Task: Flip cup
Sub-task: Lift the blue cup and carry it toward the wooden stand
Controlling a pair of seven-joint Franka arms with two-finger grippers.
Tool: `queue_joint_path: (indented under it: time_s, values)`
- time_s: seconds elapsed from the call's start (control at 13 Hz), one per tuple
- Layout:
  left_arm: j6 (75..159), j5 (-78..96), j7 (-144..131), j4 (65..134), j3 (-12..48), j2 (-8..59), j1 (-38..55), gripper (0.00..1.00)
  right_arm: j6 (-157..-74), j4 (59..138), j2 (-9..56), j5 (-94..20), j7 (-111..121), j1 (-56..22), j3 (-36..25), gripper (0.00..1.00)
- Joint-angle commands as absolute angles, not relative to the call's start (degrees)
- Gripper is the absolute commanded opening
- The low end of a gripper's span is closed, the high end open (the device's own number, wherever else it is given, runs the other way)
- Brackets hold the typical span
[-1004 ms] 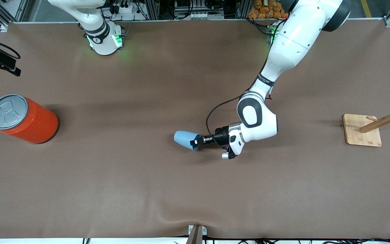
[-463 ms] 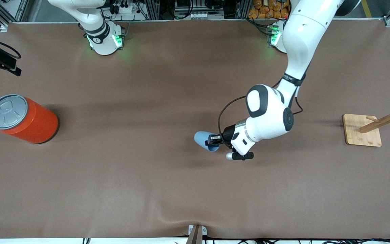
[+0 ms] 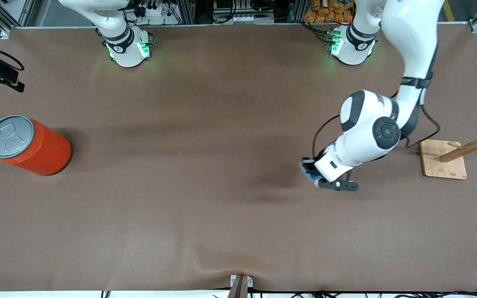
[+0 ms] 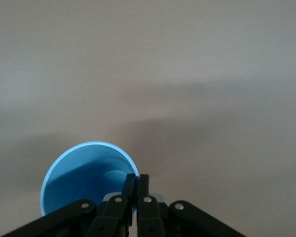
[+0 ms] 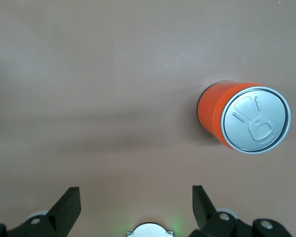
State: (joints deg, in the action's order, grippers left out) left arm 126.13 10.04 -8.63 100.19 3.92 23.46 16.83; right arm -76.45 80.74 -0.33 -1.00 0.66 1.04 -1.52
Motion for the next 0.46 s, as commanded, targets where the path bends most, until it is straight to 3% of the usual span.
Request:
queue_joint_path:
  time_s: [0.0, 0.39]
  values:
    - [126.8, 4.6, -9.0, 109.7, 4.2, 15.8, 14.3, 0.00, -75.7, 79.7, -0.3, -1.5, 0.6, 1.4, -1.3, 1.00]
    - [138.0, -4.1, -8.6, 119.9, 4.4, 12.3, 9.8, 0.00, -75.6, 79.7, -0.2, -1.5, 0.6, 1.4, -1.3, 1.00]
